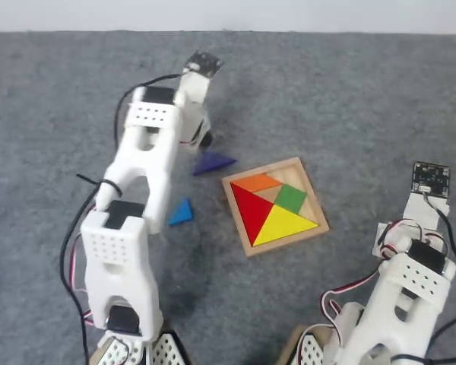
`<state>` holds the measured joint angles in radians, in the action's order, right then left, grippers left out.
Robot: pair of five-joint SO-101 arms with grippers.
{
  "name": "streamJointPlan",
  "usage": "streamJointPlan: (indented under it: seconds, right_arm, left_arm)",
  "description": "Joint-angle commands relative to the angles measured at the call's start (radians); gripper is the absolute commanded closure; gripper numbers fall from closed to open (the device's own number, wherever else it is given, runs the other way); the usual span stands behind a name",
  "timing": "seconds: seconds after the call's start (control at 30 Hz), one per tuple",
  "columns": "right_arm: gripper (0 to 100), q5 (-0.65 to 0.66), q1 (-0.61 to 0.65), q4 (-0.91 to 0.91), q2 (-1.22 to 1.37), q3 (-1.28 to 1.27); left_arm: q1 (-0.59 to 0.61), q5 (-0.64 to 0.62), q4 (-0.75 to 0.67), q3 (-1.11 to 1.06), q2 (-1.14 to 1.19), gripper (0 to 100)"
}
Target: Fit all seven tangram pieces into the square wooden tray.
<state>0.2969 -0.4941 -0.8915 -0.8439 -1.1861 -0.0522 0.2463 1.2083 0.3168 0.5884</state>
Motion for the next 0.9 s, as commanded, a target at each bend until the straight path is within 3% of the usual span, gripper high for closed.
streamJointPlan:
  seconds: [0.0, 0.13, 0.43, 0.57, 0.87]
  right_arm:
    - [98.5, -0.008, 0.012, 0.013, -0.030, 0.008]
    - [98.5, -0.008, 0.012, 0.019, -0.038, -0.003]
    - [98.5, -0.008, 0.045, 0.019, -0.038, -0.003]
    - [98.5, -0.008, 0.044, 0.018, -0.038, -0.005]
    - [98.5, -0.008, 0.044, 0.018, -0.038, -0.006]
  left_arm:
    - [-0.040, -0.037, -0.120, 0.033, 0.060, 80]
    - [-0.046, -0.014, 0.012, 0.147, 0.189, 80]
    - [-0.021, 0.103, 0.552, 0.492, 0.325, 84]
    - [-0.005, 0.109, 0.551, 0.420, 0.278, 86]
    - [0.005, 0.221, 0.549, -0.030, -0.034, 86]
